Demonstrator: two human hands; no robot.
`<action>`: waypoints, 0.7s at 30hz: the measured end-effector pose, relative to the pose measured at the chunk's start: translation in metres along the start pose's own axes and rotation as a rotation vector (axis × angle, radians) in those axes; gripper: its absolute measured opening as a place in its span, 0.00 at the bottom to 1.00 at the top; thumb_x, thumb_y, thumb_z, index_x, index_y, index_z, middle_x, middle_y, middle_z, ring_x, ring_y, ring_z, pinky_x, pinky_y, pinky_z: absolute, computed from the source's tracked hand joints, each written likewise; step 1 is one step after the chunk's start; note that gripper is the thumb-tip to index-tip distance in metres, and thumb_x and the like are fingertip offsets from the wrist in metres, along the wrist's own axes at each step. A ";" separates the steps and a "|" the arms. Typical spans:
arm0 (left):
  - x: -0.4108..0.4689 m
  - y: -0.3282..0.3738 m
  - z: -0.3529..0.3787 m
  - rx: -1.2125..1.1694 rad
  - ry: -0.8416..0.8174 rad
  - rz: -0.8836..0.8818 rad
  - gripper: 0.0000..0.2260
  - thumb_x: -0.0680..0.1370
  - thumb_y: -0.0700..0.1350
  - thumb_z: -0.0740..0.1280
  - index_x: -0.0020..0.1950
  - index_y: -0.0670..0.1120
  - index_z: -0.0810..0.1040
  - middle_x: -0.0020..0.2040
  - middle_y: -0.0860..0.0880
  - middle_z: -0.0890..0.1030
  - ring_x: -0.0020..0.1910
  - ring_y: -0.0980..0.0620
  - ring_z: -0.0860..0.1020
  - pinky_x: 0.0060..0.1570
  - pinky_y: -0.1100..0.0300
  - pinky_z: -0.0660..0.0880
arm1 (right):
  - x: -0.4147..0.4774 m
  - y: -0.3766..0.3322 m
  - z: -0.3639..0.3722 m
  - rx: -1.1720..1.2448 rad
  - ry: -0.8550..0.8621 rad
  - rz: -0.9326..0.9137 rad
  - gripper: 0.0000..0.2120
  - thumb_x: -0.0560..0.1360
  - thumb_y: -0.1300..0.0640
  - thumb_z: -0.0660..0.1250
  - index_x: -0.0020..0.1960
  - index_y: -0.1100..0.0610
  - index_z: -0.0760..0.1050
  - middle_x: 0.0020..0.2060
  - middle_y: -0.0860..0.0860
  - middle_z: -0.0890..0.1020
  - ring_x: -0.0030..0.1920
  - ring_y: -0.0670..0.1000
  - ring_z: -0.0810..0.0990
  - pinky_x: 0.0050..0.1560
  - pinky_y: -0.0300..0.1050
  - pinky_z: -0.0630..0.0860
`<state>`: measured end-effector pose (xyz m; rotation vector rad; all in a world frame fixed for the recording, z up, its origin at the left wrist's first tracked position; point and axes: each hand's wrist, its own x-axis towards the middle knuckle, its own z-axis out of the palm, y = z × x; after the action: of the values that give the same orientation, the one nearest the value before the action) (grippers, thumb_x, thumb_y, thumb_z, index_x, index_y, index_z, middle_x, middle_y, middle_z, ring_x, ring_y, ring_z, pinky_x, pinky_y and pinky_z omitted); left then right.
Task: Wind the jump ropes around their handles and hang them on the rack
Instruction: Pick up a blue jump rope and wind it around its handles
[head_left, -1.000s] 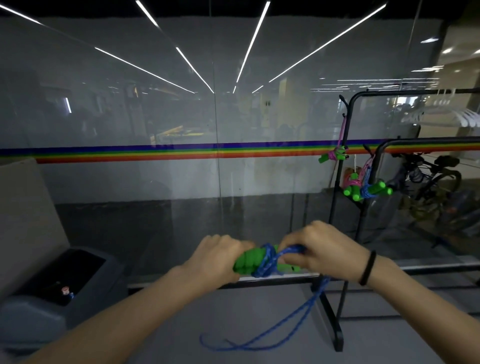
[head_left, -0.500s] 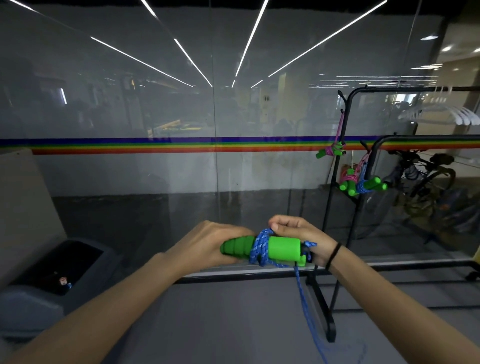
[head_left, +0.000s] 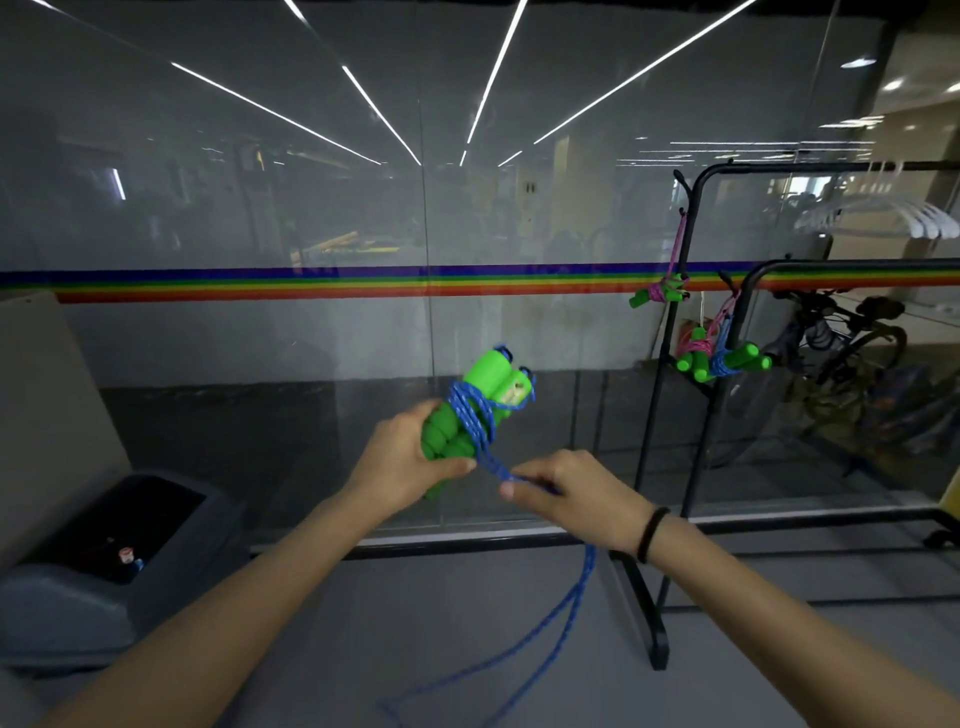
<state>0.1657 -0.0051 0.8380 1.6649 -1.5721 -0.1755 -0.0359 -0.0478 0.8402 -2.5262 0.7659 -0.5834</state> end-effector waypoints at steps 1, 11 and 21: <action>-0.002 0.000 0.000 0.147 -0.054 0.017 0.26 0.65 0.51 0.76 0.61 0.53 0.75 0.48 0.49 0.83 0.49 0.48 0.81 0.45 0.60 0.75 | -0.001 -0.006 -0.005 -0.179 -0.059 -0.040 0.14 0.76 0.47 0.62 0.35 0.53 0.73 0.28 0.50 0.72 0.30 0.45 0.72 0.35 0.42 0.68; -0.018 0.026 -0.021 0.632 -0.484 0.436 0.20 0.70 0.52 0.70 0.60 0.61 0.70 0.45 0.54 0.80 0.43 0.52 0.77 0.38 0.58 0.68 | 0.020 -0.002 -0.044 0.161 -0.137 -0.079 0.07 0.63 0.54 0.77 0.38 0.55 0.82 0.30 0.45 0.81 0.32 0.40 0.76 0.38 0.36 0.71; -0.031 0.026 -0.012 -0.307 -0.412 0.168 0.20 0.61 0.42 0.80 0.50 0.43 0.81 0.41 0.47 0.83 0.39 0.59 0.76 0.41 0.61 0.75 | 0.011 0.031 0.008 0.820 0.085 0.389 0.18 0.77 0.72 0.53 0.34 0.57 0.69 0.21 0.45 0.77 0.18 0.40 0.74 0.21 0.31 0.71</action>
<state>0.1468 0.0303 0.8492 1.3037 -1.8678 -0.6716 -0.0365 -0.0757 0.8208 -1.5686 0.8055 -0.6890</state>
